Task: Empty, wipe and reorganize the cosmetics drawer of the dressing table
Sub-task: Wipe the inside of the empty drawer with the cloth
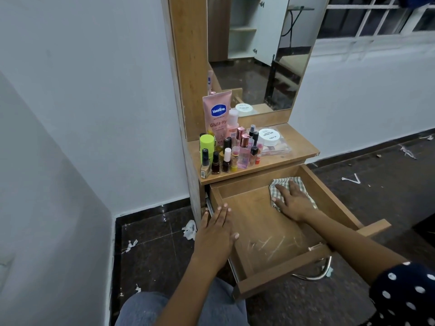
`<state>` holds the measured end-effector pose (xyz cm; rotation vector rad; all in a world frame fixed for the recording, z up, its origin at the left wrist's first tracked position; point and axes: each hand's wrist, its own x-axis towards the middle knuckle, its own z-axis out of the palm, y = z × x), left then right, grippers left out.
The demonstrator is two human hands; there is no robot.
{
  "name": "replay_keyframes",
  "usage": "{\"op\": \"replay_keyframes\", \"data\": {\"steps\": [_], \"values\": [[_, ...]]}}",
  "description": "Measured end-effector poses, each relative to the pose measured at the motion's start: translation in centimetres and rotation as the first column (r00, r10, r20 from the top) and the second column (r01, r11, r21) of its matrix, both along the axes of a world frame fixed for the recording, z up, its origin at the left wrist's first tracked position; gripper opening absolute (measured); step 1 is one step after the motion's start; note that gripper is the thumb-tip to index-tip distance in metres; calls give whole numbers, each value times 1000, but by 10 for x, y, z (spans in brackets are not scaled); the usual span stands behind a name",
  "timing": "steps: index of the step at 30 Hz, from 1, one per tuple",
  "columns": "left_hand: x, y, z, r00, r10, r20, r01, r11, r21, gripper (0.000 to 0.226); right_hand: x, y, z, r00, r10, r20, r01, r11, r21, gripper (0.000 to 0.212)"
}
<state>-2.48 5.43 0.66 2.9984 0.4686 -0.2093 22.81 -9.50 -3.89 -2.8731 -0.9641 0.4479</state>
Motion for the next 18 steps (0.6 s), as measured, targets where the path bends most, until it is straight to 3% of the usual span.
{"op": "replay_keyframes", "data": {"steps": [8,15,18], "values": [[-2,-2,3,1000,11,-5,-11,1000,-14,62,-11,9,12,989,-123,81,135,974,-179,106],[-3,0,-1,1000,7,27,-5,999,-52,62,-48,-32,20,973,-227,-37,203,923,-327,109],[-4,-1,-2,999,6,40,-3,998,-63,61,-47,-35,13,949,-304,-81,256,897,-361,125]]}}
